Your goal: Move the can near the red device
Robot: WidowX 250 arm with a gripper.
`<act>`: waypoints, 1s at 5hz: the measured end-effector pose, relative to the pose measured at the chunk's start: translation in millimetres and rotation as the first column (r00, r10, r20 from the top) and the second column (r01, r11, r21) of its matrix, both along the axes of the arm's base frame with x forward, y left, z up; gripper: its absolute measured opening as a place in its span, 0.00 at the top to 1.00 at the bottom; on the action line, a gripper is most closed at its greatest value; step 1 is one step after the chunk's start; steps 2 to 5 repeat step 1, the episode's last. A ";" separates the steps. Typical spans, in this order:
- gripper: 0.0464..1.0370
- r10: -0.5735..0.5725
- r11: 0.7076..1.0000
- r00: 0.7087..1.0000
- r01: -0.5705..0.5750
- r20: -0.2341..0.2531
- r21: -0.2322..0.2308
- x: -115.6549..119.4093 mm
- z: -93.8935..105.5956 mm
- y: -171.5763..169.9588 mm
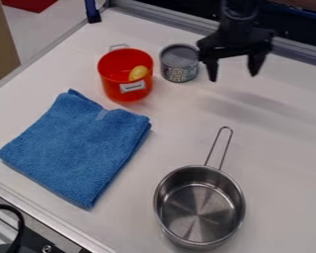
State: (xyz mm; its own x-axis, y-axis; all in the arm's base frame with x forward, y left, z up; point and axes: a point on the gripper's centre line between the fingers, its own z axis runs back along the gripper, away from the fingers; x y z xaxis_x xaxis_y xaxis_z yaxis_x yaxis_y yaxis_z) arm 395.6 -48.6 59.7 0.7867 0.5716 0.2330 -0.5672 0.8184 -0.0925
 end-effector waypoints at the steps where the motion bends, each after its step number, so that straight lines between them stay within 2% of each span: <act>1: 0.04 -0.166 0.986 0.986 0.167 -0.025 0.017 -8.8 0.0 -32.0; 5: 0.04 -0.166 0.986 0.986 0.167 -0.025 0.017 -8.8 0.0 -32.0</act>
